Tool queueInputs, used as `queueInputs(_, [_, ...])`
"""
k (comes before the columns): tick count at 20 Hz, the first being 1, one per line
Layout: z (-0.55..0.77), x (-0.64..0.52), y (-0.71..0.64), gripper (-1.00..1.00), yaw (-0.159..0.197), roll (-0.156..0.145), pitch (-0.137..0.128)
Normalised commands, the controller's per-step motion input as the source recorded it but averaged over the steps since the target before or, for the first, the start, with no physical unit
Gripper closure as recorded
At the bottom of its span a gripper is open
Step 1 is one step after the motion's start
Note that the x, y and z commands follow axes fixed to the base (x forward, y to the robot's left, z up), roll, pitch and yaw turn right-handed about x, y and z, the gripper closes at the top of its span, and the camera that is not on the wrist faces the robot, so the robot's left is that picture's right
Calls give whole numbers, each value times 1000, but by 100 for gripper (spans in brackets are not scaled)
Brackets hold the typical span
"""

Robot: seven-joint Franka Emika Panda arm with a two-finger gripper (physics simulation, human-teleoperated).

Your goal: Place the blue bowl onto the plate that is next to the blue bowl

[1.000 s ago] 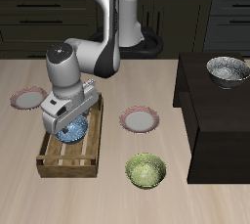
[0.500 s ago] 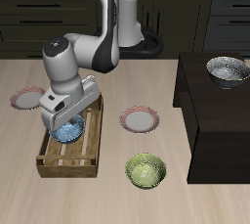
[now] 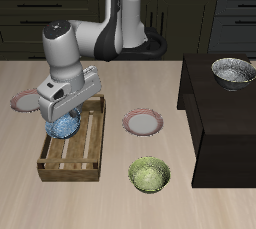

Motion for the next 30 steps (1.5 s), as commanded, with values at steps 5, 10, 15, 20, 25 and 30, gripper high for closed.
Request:
queueInputs(5, [389,-162,-119,100,-151,-108,-83])
queueInputs(10, [328,-288,-50,100,-53,-13,-36])
queueInputs(15, [333,-254,-159,100,-95,-34,-15])
queueInputs(20, [148,-182,-237,100,-10,-40,-3])
queueInputs(25, [133,-231,-320,100,-73,-57,-13])
queueInputs(30, [82,-314,-269,100,-64,-45,-25])
